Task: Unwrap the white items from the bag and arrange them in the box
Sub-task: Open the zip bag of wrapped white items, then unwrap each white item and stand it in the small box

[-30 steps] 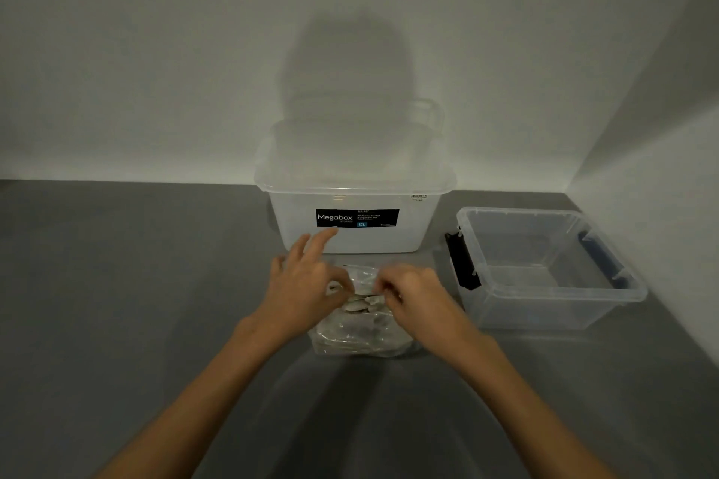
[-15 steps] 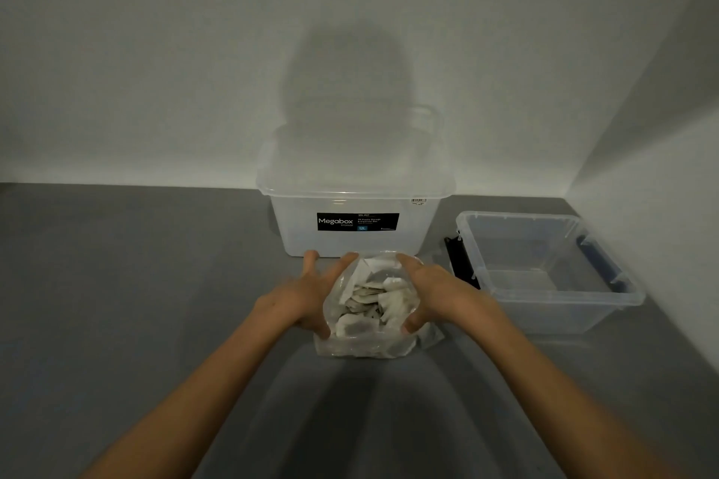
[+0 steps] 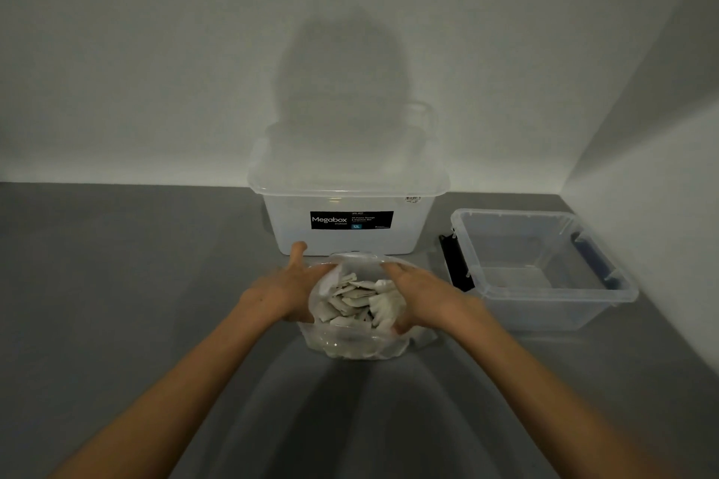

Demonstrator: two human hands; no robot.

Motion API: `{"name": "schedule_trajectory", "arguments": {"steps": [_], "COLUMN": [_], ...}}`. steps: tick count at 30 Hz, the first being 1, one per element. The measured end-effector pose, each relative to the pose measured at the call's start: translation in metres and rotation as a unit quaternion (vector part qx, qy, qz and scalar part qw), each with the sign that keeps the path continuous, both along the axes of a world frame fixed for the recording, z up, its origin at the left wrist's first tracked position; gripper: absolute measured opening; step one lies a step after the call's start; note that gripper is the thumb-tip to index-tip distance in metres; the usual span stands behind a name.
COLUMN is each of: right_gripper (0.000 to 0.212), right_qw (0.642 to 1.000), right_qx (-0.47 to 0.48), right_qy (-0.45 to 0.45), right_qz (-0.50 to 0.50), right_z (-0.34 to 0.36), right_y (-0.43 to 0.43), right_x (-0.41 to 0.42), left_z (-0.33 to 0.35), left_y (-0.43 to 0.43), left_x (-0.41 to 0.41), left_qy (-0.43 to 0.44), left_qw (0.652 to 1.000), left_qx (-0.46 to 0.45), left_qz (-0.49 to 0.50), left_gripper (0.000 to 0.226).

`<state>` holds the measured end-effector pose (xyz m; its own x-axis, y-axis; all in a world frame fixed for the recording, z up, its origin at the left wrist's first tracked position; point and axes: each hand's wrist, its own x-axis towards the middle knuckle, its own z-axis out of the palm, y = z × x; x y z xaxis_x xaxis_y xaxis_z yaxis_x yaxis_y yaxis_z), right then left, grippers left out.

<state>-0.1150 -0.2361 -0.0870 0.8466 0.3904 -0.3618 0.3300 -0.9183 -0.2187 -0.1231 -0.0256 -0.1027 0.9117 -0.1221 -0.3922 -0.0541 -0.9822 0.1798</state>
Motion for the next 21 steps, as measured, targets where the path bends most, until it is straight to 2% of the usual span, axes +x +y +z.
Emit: {"name": "schedule_trajectory", "arguments": {"steps": [3,7,8,13,17,21], "right_gripper": [0.085,0.038,0.032,0.03,0.023,0.022], "right_qw": [1.0,0.997,0.994,0.984,0.981,0.985], "right_qx": [-0.008,0.038,0.049,0.061,0.039,0.042], "right_qy": [0.007,-0.065,-0.092,-0.168,-0.189,-0.169], "right_qz": [-0.004,-0.019,-0.02,-0.012,0.0,0.012], "right_z": [0.007,0.007,0.006,-0.008,-0.011,-0.011], "right_y": [0.001,0.008,0.009,0.012,0.013,0.01], "right_x": [0.007,0.016,0.017,0.017,0.014,0.009], "left_z": [-0.003,-0.007,-0.006,0.01,0.022,0.028], "left_y": [-0.004,-0.004,-0.004,-0.009,-0.012,-0.017], "left_x": [-0.002,0.0,-0.001,-0.006,-0.009,-0.008], "left_qy": [0.001,0.011,0.006,-0.084,-0.172,-0.223], "left_qw": [1.0,0.997,0.996,0.984,0.964,0.941], "left_qx": [-0.023,-0.073,-0.082,-0.153,-0.201,-0.248], "left_qz": [-0.01,-0.034,-0.041,-0.034,-0.035,-0.046], "left_gripper": [0.094,0.088,0.083,0.064,0.048,0.033]}}
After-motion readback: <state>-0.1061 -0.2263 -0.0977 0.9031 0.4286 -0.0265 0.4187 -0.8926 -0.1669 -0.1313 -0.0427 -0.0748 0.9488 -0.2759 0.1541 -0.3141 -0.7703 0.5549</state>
